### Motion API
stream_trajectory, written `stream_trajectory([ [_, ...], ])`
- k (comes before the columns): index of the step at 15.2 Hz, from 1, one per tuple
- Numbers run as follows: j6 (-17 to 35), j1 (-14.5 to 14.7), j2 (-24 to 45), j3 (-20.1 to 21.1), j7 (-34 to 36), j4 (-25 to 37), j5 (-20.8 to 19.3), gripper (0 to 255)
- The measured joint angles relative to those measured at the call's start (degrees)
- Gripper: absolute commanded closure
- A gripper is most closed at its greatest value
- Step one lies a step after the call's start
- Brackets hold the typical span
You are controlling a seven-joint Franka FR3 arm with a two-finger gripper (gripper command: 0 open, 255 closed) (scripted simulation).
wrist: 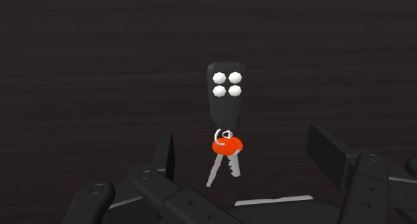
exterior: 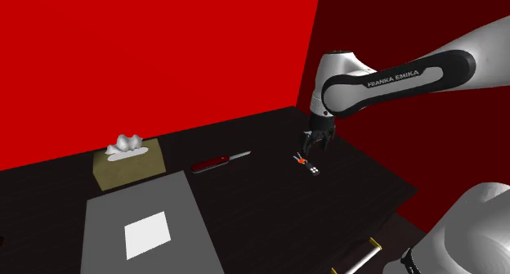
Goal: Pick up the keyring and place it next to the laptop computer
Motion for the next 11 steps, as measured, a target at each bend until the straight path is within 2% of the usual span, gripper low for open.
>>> stream_trajectory([
  [3, 3.79, -0.25, 3.75, 0.11, 0.16, 0.05, -0.62, 0],
  [11, 9.62, -0.29, 6.91, 0.26, 0.38, -2.56, -0.85, 0],
])
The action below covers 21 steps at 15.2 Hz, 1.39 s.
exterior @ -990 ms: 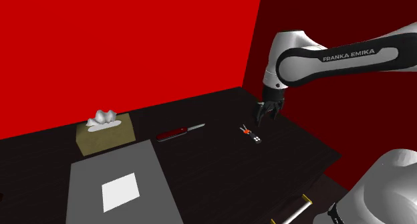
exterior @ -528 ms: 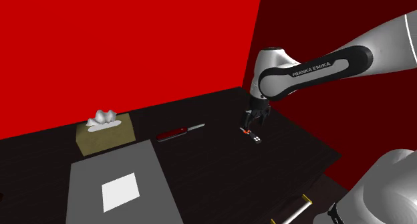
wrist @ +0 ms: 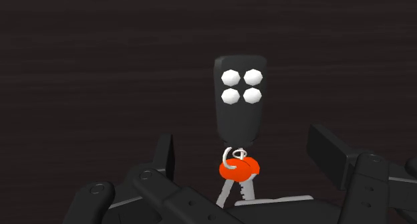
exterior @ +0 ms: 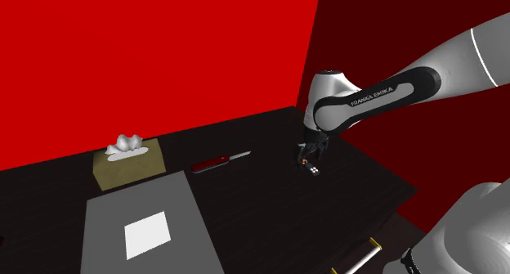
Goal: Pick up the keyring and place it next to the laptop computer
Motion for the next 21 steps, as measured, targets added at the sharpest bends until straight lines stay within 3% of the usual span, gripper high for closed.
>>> stream_trajectory([
  [4, 0.15, 0.00, 0.14, 0.01, 0.02, 0.01, -0.01, 0],
  [5, 0.15, 0.00, 0.14, 0.01, 0.02, 0.01, -0.01, 255],
  [15, 0.15, 0.00, 0.14, 0.01, 0.02, 0.01, -0.01, 255],
  [21, -4.03, 0.05, -2.37, -0.07, -0.11, 1.72, 0.16, 255],
])
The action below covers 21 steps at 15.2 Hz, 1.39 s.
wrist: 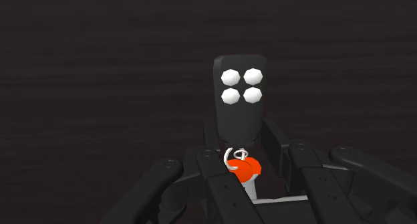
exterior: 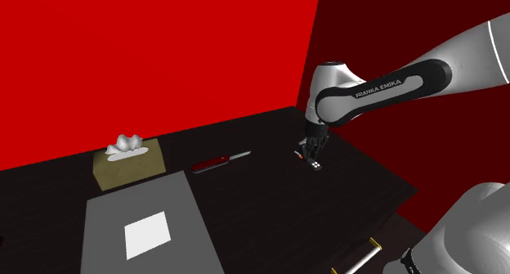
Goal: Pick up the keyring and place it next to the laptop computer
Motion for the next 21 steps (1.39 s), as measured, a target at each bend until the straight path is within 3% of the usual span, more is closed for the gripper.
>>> stream_trajectory([
  [13, -10.89, -0.01, -4.92, -0.32, -0.35, 5.98, 0.17, 255],
  [21, -11.83, 4.86, -7.88, 6.47, 9.03, 4.17, 3.75, 255],
])
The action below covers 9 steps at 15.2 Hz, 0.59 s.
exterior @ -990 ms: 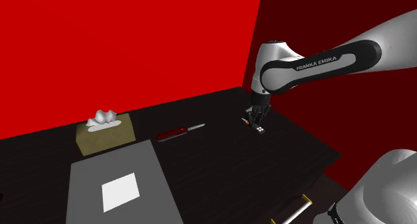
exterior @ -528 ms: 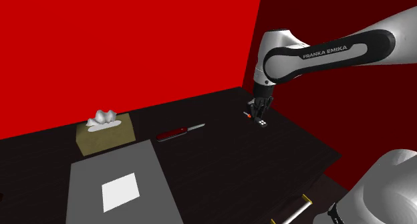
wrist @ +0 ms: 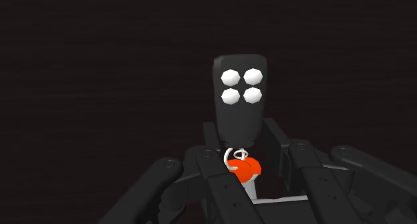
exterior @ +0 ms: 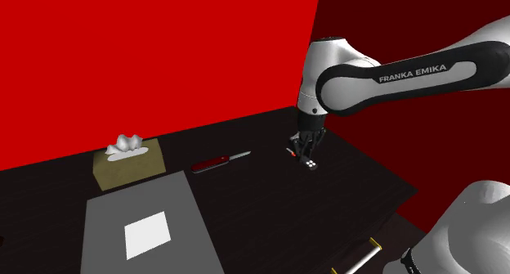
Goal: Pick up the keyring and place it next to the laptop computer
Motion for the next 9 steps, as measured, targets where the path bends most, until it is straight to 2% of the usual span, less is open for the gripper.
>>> stream_trajectory([
  [9, 0.10, 5.67, 1.63, 9.23, 12.72, 2.28, 3.85, 255],
])
